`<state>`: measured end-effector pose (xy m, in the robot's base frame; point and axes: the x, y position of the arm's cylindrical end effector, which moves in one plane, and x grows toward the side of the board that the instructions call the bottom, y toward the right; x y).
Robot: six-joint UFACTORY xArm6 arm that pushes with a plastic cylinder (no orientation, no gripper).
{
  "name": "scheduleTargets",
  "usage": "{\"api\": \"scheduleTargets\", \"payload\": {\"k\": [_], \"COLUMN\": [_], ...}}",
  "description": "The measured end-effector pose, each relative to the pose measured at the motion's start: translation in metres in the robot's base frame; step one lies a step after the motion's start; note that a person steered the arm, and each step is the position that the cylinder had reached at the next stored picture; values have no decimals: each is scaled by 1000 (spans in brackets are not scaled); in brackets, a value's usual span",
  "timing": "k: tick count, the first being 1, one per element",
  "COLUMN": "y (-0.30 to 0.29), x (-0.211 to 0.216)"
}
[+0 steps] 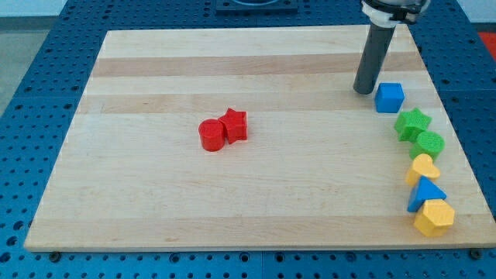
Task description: Push the cube above the green star
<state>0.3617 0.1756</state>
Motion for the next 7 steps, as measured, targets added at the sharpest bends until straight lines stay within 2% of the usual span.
{"api": "scheduleTargets", "payload": {"k": [3, 7], "y": [7, 29], "x": [-22, -5]}}
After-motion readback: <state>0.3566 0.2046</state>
